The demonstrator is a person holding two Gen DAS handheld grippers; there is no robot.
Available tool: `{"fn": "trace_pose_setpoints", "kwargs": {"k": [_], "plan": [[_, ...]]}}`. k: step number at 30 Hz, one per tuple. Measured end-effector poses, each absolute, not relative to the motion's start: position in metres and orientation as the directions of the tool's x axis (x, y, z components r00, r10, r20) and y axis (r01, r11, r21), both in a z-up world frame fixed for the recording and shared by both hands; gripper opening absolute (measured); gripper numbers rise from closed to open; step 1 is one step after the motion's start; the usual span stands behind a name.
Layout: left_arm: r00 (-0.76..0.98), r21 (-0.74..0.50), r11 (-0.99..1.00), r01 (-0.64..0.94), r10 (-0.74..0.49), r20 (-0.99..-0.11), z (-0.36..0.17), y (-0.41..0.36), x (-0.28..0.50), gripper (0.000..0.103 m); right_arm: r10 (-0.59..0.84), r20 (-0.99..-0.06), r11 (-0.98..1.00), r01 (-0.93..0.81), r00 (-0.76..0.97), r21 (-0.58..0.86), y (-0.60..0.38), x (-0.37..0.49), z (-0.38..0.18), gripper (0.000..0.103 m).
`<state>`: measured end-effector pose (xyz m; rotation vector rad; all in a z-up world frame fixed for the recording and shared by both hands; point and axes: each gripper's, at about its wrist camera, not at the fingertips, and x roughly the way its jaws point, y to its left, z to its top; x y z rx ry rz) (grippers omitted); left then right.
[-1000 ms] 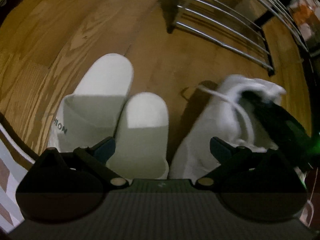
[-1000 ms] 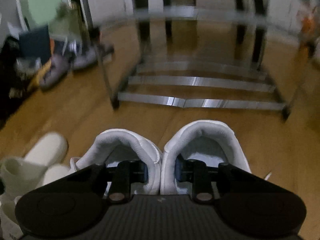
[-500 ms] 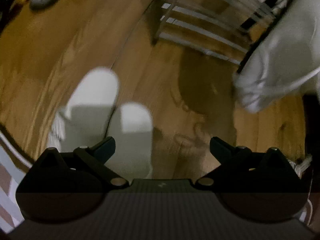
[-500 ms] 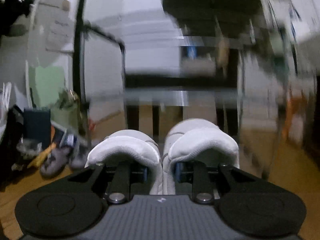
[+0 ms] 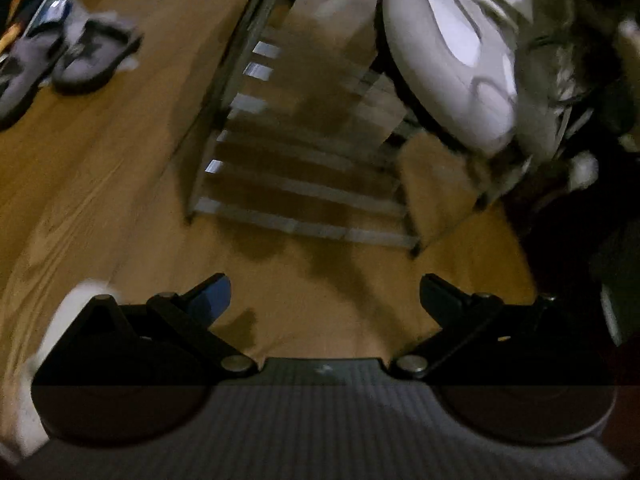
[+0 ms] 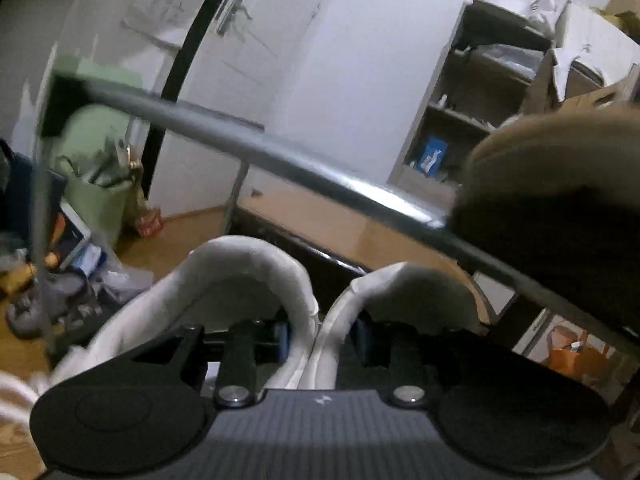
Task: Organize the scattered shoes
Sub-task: 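Carry the sneakers and set them on the rack's middle shelf with the right tool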
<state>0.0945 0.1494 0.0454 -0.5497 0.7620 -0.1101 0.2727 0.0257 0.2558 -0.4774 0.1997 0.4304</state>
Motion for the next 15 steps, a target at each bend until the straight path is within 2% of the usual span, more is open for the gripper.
{"fn": "trace_pose_setpoints", "kwargs": {"k": [3,4,8,10,14,15], "plan": [[0.786,-0.504,0.861,-0.063,-0.269,-0.557,0.067,0.145,0.107,0.102,0.336,-0.322,0.798,-0.449,0.885,-0.402,0.033,0.285,0.257,0.037],[0.806,-0.491,0.869,-0.05,-0.255,-0.534,0.076,0.143,0.11,0.102,0.324,-0.323,0.792,-0.442,0.889,-0.421,0.036,0.288,0.257,0.049],[0.786,-0.465,0.885,-0.028,-0.267,-0.557,0.085,0.132,0.126,0.103,0.325,-0.333,0.771,-0.452,0.885,-0.448,0.038,0.294,0.257,0.058],[0.783,-0.493,0.87,-0.026,-0.289,-0.551,0.083,0.127,0.128,0.103,0.333,-0.335,0.756,-0.462,0.881,-0.464,0.039,0.295,0.257,0.069],[0.786,-0.523,0.852,-0.011,-0.316,-0.531,0.089,0.123,0.131,0.103,0.336,-0.353,0.718,-0.481,0.873,-0.504,0.046,0.293,0.257,0.077],[0.785,-0.512,0.859,-0.011,-0.31,-0.536,0.092,0.119,0.133,0.103,0.338,-0.364,0.708,-0.489,0.868,-0.509,0.049,0.294,0.257,0.084]]}}
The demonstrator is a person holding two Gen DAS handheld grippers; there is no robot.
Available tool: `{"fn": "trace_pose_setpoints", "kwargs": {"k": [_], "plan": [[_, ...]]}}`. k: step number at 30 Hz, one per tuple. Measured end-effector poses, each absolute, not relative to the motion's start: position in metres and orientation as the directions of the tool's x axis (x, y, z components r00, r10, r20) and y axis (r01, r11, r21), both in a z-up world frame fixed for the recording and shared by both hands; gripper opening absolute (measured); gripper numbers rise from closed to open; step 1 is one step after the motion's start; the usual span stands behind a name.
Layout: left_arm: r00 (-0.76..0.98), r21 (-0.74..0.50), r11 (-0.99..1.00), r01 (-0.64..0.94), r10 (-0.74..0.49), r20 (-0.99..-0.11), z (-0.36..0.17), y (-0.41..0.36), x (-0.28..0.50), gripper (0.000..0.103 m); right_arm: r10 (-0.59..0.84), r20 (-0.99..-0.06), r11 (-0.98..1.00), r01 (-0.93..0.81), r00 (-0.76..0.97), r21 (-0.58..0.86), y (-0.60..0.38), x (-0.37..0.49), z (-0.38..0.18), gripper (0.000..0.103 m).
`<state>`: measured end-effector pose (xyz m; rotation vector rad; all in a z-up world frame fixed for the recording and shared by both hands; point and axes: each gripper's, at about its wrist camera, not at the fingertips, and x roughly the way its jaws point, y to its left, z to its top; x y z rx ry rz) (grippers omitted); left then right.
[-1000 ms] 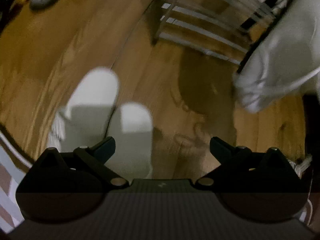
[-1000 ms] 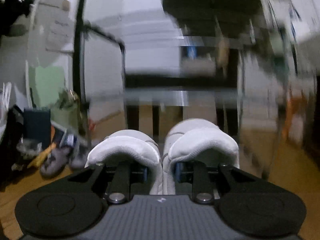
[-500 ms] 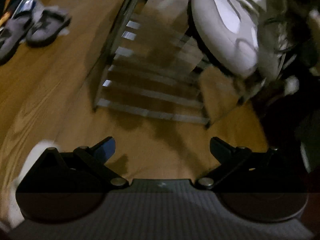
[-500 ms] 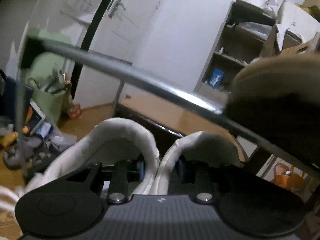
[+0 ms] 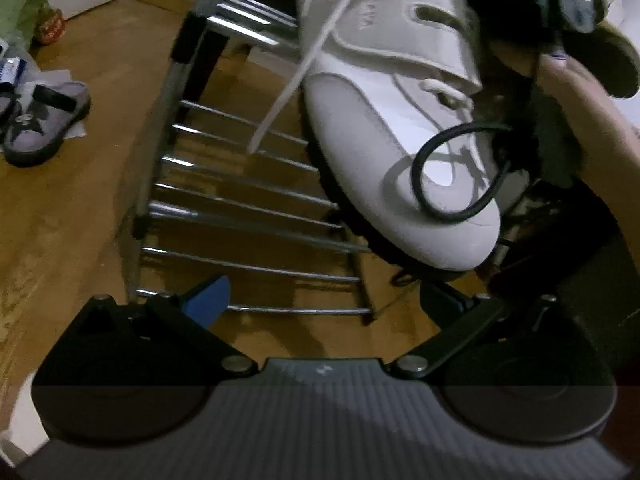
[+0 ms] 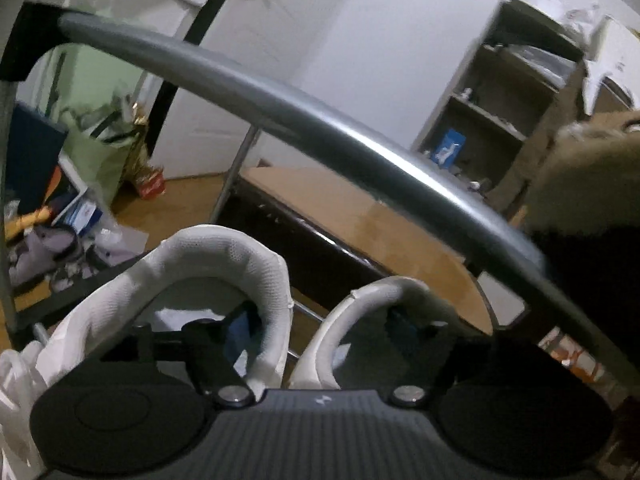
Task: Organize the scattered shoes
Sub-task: 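Carry the sneakers and set them on the rack's middle shelf with the right tool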
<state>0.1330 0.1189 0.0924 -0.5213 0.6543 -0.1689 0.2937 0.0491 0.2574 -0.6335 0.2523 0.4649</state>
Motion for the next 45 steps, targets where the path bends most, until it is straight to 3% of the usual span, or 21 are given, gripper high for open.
{"fn": "trace_pose_setpoints", "kwargs": {"k": [4,15,17,20,24,27,29,37,39,42,45], "plan": [[0.756,-0.476,0.879,-0.035,-0.288,-0.587,0.097,0.109,0.141,0.102,0.337,-0.387,0.713,-0.501,0.858,-0.49,0.05,0.282,0.262,0.078],[0.736,-0.467,0.883,-0.042,-0.289,-0.612,0.107,0.104,0.141,0.102,0.332,-0.374,0.775,-0.476,0.866,-0.416,0.017,0.252,0.277,0.077],[0.731,-0.47,0.881,-0.046,-0.291,-0.617,0.107,0.105,0.139,0.102,0.327,-0.349,0.782,-0.459,0.878,-0.421,0.01,0.238,0.278,0.08],[0.739,-0.524,0.851,-0.033,-0.332,-0.585,0.109,0.112,0.136,0.102,0.361,-0.274,0.768,-0.451,0.892,-0.455,0.001,0.206,0.276,0.097],[0.742,-0.502,0.864,-0.031,-0.316,-0.591,0.114,0.108,0.136,0.102,0.373,-0.227,0.768,-0.436,0.9,-0.469,-0.012,0.186,0.276,0.098],[0.744,-0.518,0.855,-0.036,-0.323,-0.585,0.115,0.109,0.135,0.102,0.391,-0.155,0.82,-0.42,0.907,-0.389,-0.044,0.163,0.285,0.102],[0.738,-0.521,0.853,-0.04,-0.326,-0.59,0.116,0.111,0.137,0.102,0.409,-0.18,0.835,-0.447,0.894,-0.32,-0.061,0.153,0.287,0.102],[0.715,-0.471,0.88,-0.06,-0.291,-0.635,0.128,0.107,0.141,0.103,0.279,-0.541,0.903,-0.409,0.793,-0.134,-0.11,0.173,0.261,0.102],[0.714,-0.475,0.878,-0.065,-0.292,-0.636,0.131,0.107,0.14,0.103,0.31,-0.599,0.899,-0.433,0.738,-0.069,-0.116,0.184,0.253,0.093],[0.717,-0.507,0.858,-0.079,-0.304,-0.627,0.137,0.108,0.139,0.103,0.351,-0.627,0.897,-0.441,0.695,0.014,-0.123,0.191,0.245,0.089],[0.744,-0.509,0.858,-0.075,-0.292,-0.601,0.148,0.107,0.138,0.103,0.409,-0.622,0.88,-0.47,0.668,0.073,-0.124,0.191,0.24,0.067]]}}
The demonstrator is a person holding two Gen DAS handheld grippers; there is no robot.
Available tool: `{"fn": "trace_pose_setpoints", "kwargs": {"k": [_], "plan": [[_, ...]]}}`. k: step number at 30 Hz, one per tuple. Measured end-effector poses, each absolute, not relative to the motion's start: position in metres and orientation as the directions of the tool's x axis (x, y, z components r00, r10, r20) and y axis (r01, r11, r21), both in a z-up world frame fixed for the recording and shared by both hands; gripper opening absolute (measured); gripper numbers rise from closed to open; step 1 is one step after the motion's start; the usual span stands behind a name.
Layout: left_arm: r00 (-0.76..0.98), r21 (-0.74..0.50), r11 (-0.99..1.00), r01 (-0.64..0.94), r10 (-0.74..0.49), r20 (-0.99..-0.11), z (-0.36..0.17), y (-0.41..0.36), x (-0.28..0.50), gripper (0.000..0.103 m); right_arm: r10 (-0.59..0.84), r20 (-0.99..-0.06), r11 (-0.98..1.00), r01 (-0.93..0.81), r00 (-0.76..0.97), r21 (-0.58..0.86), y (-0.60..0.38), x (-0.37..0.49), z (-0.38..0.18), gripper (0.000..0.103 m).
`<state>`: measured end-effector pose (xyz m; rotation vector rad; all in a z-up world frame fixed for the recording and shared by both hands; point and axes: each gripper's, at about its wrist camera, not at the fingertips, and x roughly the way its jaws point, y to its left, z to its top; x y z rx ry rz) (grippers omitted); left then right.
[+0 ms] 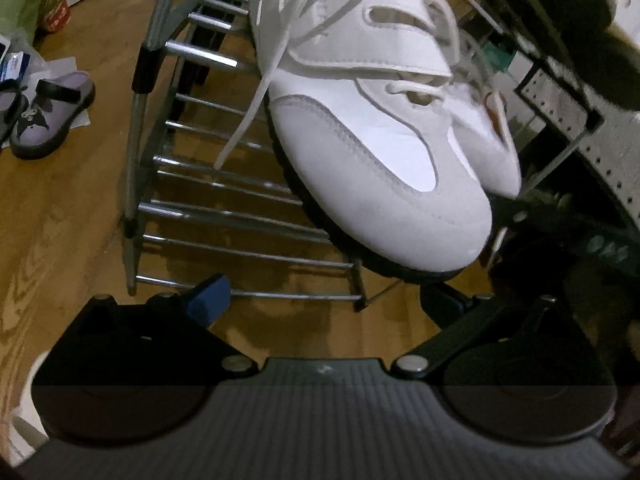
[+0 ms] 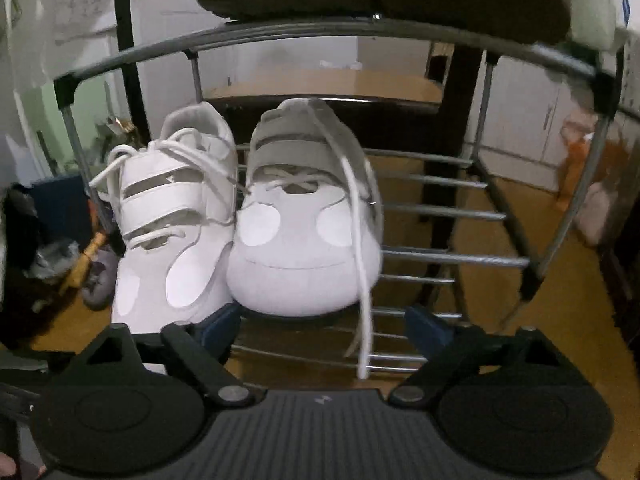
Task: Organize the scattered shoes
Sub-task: 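Carry the sneakers and set them on the rack's middle shelf with the right tool, then release the sneakers and move the right tool back to the white slides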
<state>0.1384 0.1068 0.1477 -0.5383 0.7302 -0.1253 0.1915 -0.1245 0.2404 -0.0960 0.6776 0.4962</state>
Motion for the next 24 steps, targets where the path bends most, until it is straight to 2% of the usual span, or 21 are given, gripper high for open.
{"fn": "trace_pose_setpoints", "kwargs": {"k": [3,6,11,14,16,17,18,19,22,24], "plan": [[0.755,-0.471,0.874,-0.122,-0.226,-0.616,0.155,0.11,0.144,0.103,0.409,-0.612,0.879,-0.473,0.677,0.064,-0.118,0.188,0.246,0.066],[0.762,-0.464,0.864,-0.195,-0.164,-0.626,0.155,0.121,0.154,0.103,0.42,-0.599,0.869,-0.493,0.682,0.048,-0.104,0.191,0.246,0.059],[0.765,-0.461,0.854,-0.243,-0.124,-0.632,0.159,0.134,0.169,0.102,0.444,-0.581,0.868,-0.487,0.682,0.091,-0.085,0.209,0.247,0.058],[0.749,-0.393,0.877,-0.278,-0.058,-0.66,0.159,0.134,0.172,0.103,0.469,-0.568,0.862,-0.49,0.676,0.129,-0.077,0.221,0.243,0.058],[0.747,-0.387,0.888,-0.249,-0.078,-0.66,0.157,0.134,0.161,0.103,0.48,-0.581,0.853,-0.504,0.657,0.134,-0.077,0.221,0.239,0.062],[0.729,-0.372,0.898,-0.235,-0.091,-0.679,0.152,0.135,0.15,0.103,0.493,-0.587,0.844,-0.516,0.642,0.145,-0.081,0.216,0.236,0.068],[0.71,-0.358,0.907,-0.221,-0.102,-0.697,0.147,0.136,0.139,0.103,0.506,-0.592,0.835,-0.528,0.627,0.155,-0.085,0.208,0.232,0.084],[0.7,-0.351,0.911,-0.217,-0.105,-0.706,0.144,0.138,0.131,0.103,0.515,-0.601,0.828,-0.536,0.611,0.165,-0.09,0.201,0.225,0.096],[0.618,-0.312,0.923,-0.225,-0.112,-0.778,0.114,0.155,0.078,0.103,0.541,-0.636,0.804,-0.56,0.55,0.199,-0.099,0.184,0.207,0.097],[0.576,-0.27,0.927,-0.261,-0.074,-0.814,0.1,0.168,0.053,0.103,0.585,-0.714,0.753,-0.584,0.384,0.303,-0.097,0.173,0.167,0.094]]}}
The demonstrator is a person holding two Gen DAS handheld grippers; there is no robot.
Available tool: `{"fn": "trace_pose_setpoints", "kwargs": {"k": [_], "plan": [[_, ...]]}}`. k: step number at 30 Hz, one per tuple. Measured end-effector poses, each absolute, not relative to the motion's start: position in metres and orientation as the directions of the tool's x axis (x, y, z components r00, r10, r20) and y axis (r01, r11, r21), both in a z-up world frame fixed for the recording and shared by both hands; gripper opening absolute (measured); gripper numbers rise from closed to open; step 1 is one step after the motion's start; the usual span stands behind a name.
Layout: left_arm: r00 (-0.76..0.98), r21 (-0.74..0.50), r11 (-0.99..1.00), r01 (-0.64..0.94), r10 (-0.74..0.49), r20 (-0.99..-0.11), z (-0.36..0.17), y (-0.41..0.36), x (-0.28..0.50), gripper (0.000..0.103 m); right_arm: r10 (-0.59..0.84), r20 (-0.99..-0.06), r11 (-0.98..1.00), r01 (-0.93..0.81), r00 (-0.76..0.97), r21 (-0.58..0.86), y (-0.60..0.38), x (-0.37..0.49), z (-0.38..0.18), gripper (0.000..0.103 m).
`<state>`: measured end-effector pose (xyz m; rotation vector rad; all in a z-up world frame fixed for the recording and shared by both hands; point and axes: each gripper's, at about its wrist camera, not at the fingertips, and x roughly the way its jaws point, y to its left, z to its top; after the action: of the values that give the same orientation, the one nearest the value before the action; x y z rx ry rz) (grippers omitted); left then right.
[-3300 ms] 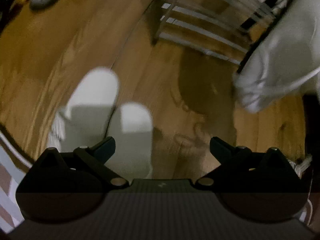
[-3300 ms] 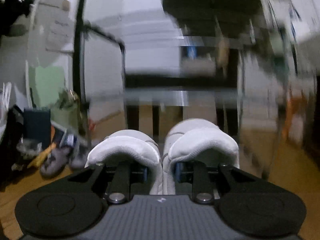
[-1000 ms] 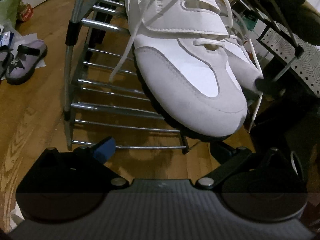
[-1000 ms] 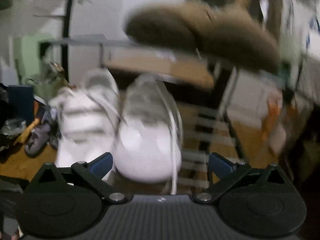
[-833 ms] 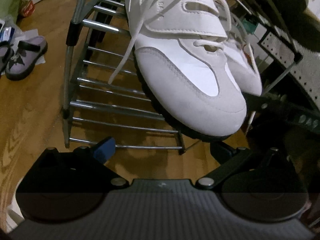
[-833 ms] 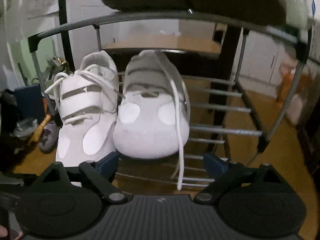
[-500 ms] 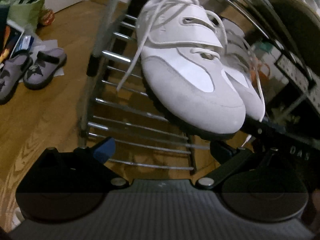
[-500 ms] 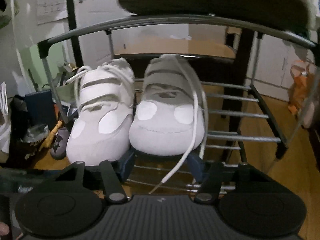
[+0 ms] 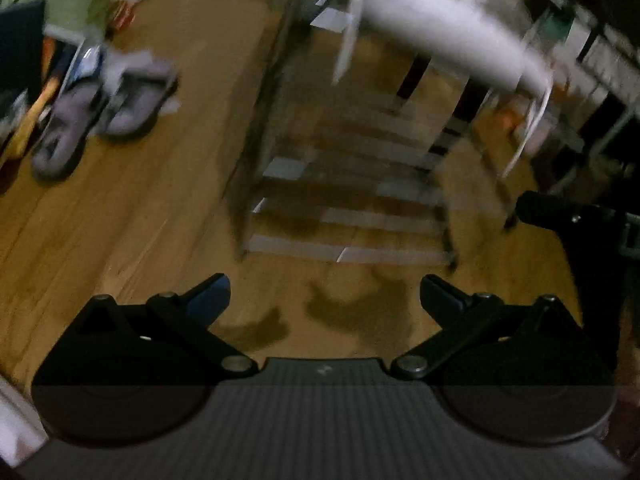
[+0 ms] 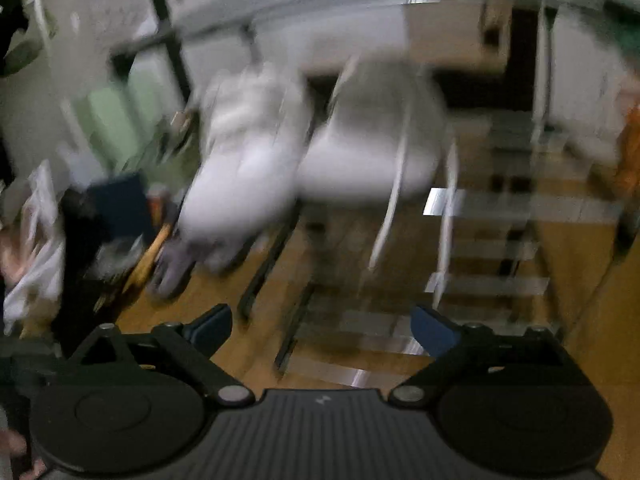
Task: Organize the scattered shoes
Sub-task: 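Release the sneakers and move the right tool back to the white slides, then grasp the white NEON slides by their straps with the right tool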
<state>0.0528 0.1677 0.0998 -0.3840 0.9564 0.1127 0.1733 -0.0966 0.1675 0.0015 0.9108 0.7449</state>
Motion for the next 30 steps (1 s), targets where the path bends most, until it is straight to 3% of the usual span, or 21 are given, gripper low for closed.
{"fn": "trace_pose_setpoints", "kwargs": {"k": [6,9,13,17,20,24,27,28,30], "plan": [[0.43,-0.108,0.895,-0.432,0.099,-0.897,0.046,0.225,-0.017,0.103,0.585,-0.811,0.69,-0.508,-0.026,0.515,-0.05,0.162,0.054,0.083],[0.318,-0.08,0.84,-0.537,0.113,-0.941,0.01,0.257,-0.055,0.103,0.552,-0.814,0.64,-0.532,-0.183,0.554,-0.01,0.139,0.013,0.083],[0.282,-0.092,0.765,-0.638,0.121,-0.952,-0.012,0.285,-0.073,0.103,0.489,-0.845,0.528,-0.699,-0.215,0.483,0.024,0.094,-0.006,0.084],[0.215,-0.006,0.818,-0.576,0.145,-0.966,-0.027,0.279,-0.068,0.103,0.403,-0.888,0.342,-0.864,-0.22,0.369,0.061,0.037,-0.025,0.086],[0.203,-0.008,0.845,-0.534,0.12,-0.972,-0.035,0.276,-0.06,0.103,0.349,-0.918,0.257,-0.923,-0.188,0.286,0.071,0.011,-0.044,0.087],[0.19,-0.035,0.853,-0.521,0.076,-0.979,-0.047,0.276,-0.059,0.103,0.337,-0.926,0.202,-0.948,-0.169,0.247,0.076,0.003,-0.062,0.081],[0.193,-0.055,0.847,-0.529,0.057,-0.979,-0.048,0.282,-0.061,0.103,0.346,-0.92,0.238,-0.931,-0.184,0.276,0.072,0.02,-0.055,0.069],[0.195,-0.059,0.847,-0.529,0.053,-0.979,-0.046,0.28,-0.06,0.103,0.358,-0.916,0.252,-0.925,-0.183,0.284,0.071,0.028,-0.053,0.06],[0.217,-0.112,0.845,-0.523,0.005,-0.976,-0.044,0.284,-0.062,0.103,0.371,-0.913,0.299,-0.909,-0.17,0.291,0.071,0.047,-0.05,0.055]]}}
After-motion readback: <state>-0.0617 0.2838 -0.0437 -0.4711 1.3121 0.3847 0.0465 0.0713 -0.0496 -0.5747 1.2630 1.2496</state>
